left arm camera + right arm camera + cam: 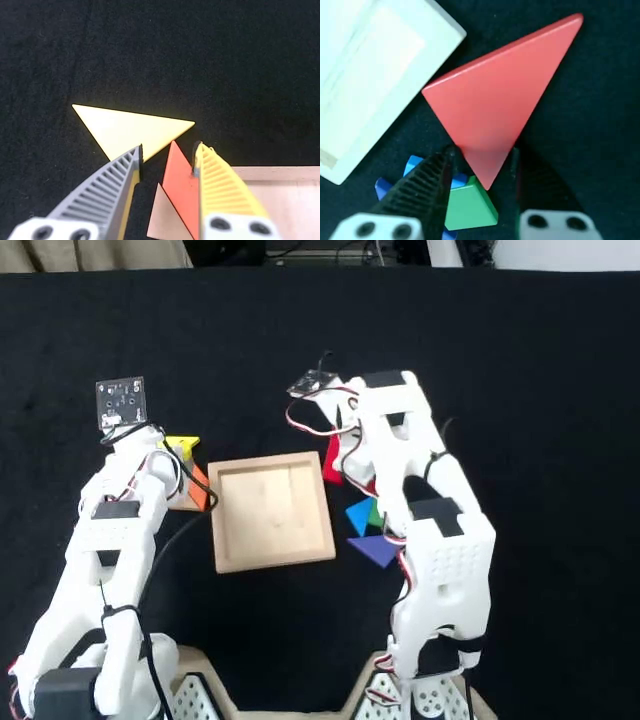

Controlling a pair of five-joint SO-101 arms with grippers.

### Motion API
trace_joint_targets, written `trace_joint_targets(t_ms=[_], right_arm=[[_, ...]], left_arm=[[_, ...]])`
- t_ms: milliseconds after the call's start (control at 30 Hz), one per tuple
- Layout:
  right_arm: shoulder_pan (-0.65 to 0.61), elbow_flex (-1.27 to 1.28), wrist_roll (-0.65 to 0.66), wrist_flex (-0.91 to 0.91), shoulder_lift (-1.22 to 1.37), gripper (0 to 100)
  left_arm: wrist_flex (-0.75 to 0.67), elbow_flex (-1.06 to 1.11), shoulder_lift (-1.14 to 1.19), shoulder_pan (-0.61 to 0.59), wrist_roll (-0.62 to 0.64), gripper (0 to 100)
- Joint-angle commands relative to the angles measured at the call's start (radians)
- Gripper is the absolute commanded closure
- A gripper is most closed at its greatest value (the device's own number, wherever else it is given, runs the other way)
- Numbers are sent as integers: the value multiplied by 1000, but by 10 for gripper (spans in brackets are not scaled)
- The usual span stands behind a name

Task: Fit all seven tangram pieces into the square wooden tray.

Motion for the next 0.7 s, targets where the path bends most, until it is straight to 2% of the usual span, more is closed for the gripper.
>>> trace_joint_targets(t_ms=[0, 100, 267, 367, 533, 667], right_arm=[[6, -28, 3, -6, -13, 847], [0, -42, -87, 26, -56, 827], [-3, -33, -115, 54, -136, 689], [-23, -38, -126, 55, -136, 683], [-94, -53, -269, 23, -133, 683], [-97, -47, -374, -54, -130, 681]], left_arm=[[-15, -54, -2, -15, -3, 820], [-15, -54, -2, -16, -3, 820], [-15, -54, -2, -16, -3, 820], [-15, -56, -2, -19, 3, 818], [-15, -64, -2, -44, 5, 816], [-15, -59, -2, -45, 5, 816]])
